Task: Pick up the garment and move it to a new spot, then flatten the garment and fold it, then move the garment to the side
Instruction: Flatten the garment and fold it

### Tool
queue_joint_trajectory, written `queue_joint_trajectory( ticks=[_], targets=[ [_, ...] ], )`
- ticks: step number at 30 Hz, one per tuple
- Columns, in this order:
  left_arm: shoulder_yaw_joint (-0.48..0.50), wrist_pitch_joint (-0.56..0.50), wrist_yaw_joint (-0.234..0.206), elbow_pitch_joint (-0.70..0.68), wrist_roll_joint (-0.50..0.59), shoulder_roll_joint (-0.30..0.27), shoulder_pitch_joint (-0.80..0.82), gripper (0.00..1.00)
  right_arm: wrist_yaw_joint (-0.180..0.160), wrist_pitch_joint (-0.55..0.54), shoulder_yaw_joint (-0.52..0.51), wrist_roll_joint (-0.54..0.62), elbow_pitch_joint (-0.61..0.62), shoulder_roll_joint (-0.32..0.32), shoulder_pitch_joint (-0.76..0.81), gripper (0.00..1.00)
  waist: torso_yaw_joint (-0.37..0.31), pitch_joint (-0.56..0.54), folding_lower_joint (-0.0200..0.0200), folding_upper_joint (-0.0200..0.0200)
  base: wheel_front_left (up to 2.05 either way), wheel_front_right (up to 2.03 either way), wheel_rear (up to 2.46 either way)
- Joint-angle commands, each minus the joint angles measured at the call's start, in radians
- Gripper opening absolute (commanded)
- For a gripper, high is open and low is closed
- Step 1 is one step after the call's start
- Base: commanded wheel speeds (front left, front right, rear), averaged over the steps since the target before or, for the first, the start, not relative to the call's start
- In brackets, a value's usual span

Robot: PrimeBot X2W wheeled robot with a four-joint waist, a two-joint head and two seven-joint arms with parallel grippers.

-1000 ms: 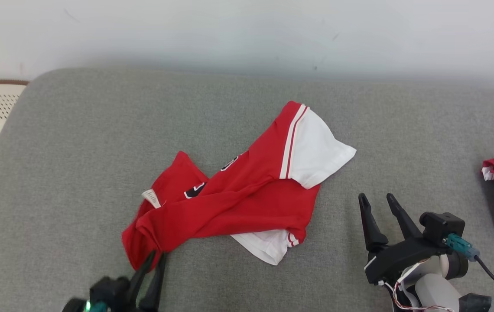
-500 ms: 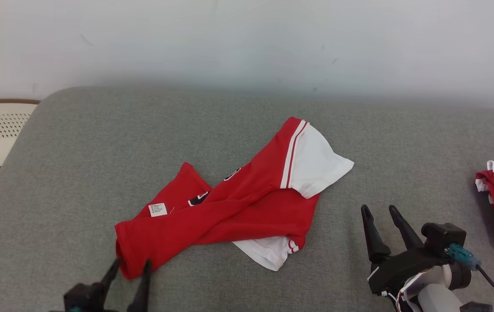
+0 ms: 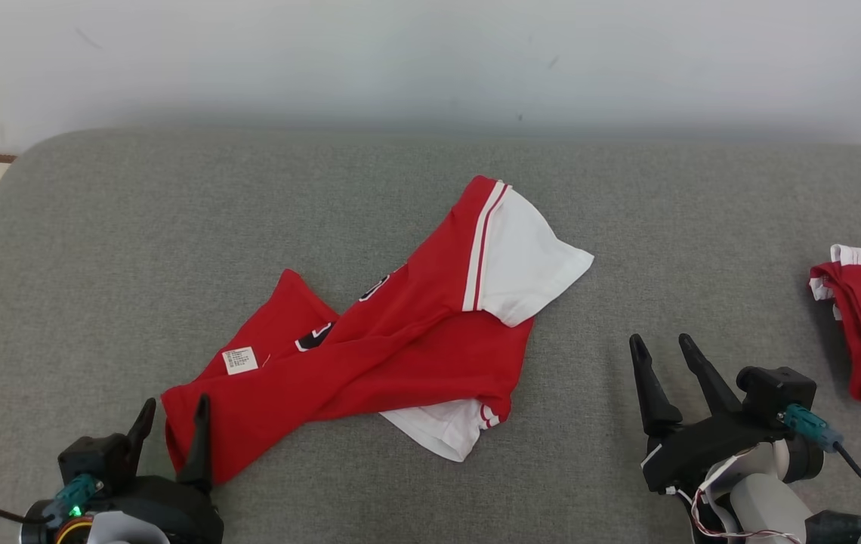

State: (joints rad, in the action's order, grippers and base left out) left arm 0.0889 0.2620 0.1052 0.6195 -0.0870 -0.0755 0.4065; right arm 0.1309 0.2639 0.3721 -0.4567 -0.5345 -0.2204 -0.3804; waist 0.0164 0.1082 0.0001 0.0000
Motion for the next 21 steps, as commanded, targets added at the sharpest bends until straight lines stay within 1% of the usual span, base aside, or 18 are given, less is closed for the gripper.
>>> queue_joint_trajectory(
  ticks=[1, 2, 4, 6, 7, 8, 9, 11, 12, 13, 14, 15, 16, 21],
  targets=[
    [0.010, 0.004, 0.001, 0.009, -0.006, -0.003, 0.012, 1.00, 0.000, 0.000, -0.002, 0.002, 0.004, -0.005, -0.007, 1.00, -0.009, 0.013, -0.0001, 0.0000, 0.00, 0.00, 0.00],
    [0.013, 0.004, 0.003, 0.016, -0.008, -0.003, 0.016, 0.98, 0.000, 0.000, -0.004, 0.002, 0.005, -0.005, -0.010, 1.00, -0.009, 0.016, -0.0001, 0.0000, 0.00, 0.00, 0.00],
    [0.019, 0.004, 0.004, 0.024, -0.010, -0.002, 0.026, 0.92, 0.000, 0.000, -0.007, 0.005, 0.007, -0.005, -0.016, 1.00, -0.009, 0.024, -0.0001, 0.0000, 0.00, 0.00, 0.00],
    [0.021, 0.004, 0.006, 0.029, -0.010, 0.001, 0.026, 0.80, 0.000, 0.000, -0.009, 0.011, 0.012, -0.005, -0.018, 1.00, -0.009, 0.028, -0.0001, 0.0000, 0.00, 0.00, 0.00],
    [0.025, 0.004, 0.006, 0.035, -0.012, 0.001, 0.026, 0.66, 0.000, 0.000, -0.010, 0.014, 0.014, -0.004, -0.019, 1.00, -0.009, 0.032, -0.0001, 0.0000, 0.00, 0.00, 0.00],
    [0.029, 0.004, 0.007, 0.040, -0.015, 0.001, 0.030, 0.56, 0.000, 0.000, -0.011, 0.013, 0.016, -0.003, -0.019, 1.00, -0.008, 0.035, -0.0001, 0.0000, 0.00, 0.00, 0.00],
    [0.031, 0.004, 0.008, 0.041, -0.013, 0.000, 0.035, 0.50, 0.000, 0.000, -0.012, 0.015, 0.018, -0.001, -0.017, 1.00, -0.008, 0.038, -0.0001, 0.0000, 0.00, 0.00, 0.00],
    [0.034, 0.004, 0.012, 0.044, -0.010, 0.000, 0.040, 0.43, 0.000, 0.000, -0.013, 0.016, 0.019, 0.002, -0.018, 1.00, -0.008, 0.044, -0.0001, 0.0000, 0.00, 0.00, 0.00],
    [0.032, 0.004, 0.013, 0.047, -0.005, 0.001, 0.041, 0.36, 0.000, 0.000, -0.014, 0.017, 0.020, 0.002, -0.021, 1.00, -0.008, 0.045, -0.0001, 0.0000, 0.00, 0.00, 0.00],
    [0.032, 0.004, 0.014, 0.050, -0.004, 0.001, 0.042, 0.31, 0.000, 0.000, -0.015, 0.017, 0.021, 0.002, -0.023, 1.00, -0.008, 0.047, -0.0001, 0.0000, 0.00, 0.00, 0.00],
    [0.032, 0.004, 0.014, 0.051, -0.001, 0.002, 0.043, 0.21, 0.000, 0.000, -0.015, 0.018, 0.022, 0.002, -0.024, 1.00, -0.008, 0.049, -0.0001, 0.0000, 0.00, 0.00, 0.00],
    [0.032, 0.004, 0.013, 0.050, 0.000, 0.003, 0.045, 0.06, 0.000, 0.000, -0.016, 0.018, 0.023, 0.003, -0.026, 1.00, -0.008, 0.050, -0.0001, 0.0000, 0.00, 0.00, 0.00],
    [0.033, 0.004, 0.012, 0.040, 0.005, 0.001, 0.049, 0.00, 0.000, 0.000, -0.017, 0.018, 0.024, 0.004, -0.026, 1.00, -0.008, 0.052, -0.0001, 0.0000, 0.00, 0.00, 0.00],
    [0.023, 0.004, 0.016, -0.003, 0.018, 0.003, 0.022, 0.00, 0.000, 0.000, -0.029, 0.020, 0.021, 0.006, -0.022, 1.00, 0.000, 0.049, -0.0001, 0.0000, 0.00, 0.00, 0.00]
  ],
)
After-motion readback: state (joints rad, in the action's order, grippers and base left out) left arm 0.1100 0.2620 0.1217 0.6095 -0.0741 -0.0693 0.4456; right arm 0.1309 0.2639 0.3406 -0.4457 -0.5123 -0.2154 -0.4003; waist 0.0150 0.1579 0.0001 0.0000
